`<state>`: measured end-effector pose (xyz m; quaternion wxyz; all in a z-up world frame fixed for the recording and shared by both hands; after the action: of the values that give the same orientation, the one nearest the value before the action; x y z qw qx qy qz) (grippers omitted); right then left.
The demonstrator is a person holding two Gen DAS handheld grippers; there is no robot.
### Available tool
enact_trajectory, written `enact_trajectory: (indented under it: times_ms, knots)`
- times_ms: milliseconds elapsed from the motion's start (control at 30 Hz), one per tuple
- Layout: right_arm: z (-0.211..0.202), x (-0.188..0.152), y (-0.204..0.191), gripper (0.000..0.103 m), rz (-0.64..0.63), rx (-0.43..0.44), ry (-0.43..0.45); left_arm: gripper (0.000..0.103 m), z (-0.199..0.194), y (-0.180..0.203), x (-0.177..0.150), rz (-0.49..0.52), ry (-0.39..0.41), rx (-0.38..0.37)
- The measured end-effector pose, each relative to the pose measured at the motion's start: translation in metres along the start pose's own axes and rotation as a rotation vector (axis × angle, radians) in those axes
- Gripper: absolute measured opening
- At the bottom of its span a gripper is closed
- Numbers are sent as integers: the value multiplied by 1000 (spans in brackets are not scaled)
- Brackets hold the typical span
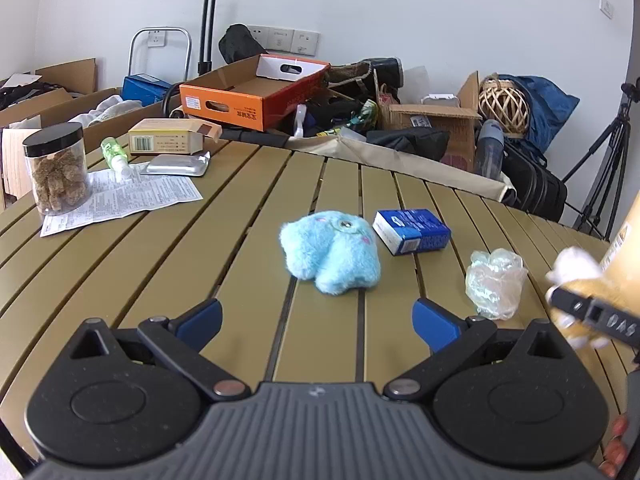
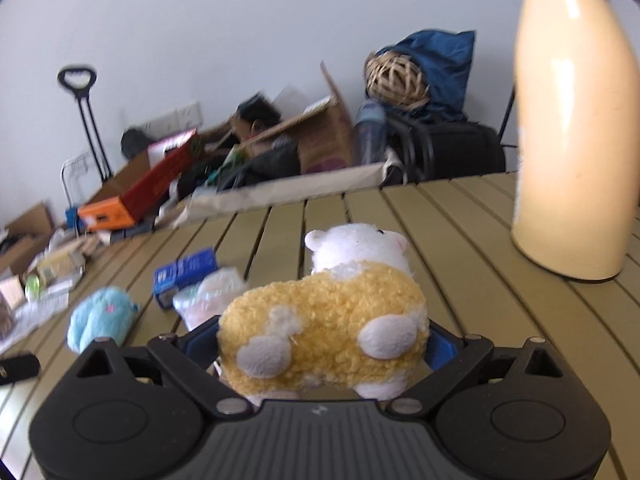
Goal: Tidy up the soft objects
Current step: 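Lift the yellow-white plush with the right tool while the left tool closes on the light-blue plush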
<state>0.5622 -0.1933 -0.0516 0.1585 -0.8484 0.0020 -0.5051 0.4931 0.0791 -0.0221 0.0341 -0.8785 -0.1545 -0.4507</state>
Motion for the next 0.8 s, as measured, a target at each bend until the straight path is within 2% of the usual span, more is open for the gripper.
enact_trajectory:
  times_ms: [233,467,600,800]
  knots:
    - [-17,13,27,98,79,-2,72,103,7,12,3,9,-7,7]
    - [-24,19,50,98,124,-20,105,103,33,29,28,132,1,70]
    - [-26,20,60,98,161,-19,116,103,58,37,38,164,-39,93]
    - [-29,21,66,98,185,-13,129,103,91,45,42,186,-108,81]
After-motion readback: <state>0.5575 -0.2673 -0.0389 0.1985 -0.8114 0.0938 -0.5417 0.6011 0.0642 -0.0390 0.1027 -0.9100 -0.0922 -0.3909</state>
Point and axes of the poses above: each gripper's, at about its wrist camera, not at the fingertips, and z roughly the way its jaws point, y to its right, x to its top, the point moved 7 cm from there along z, roughly the way its jaws point, and after that the axes turned 7 degrees about x, right-handed, at the moved point
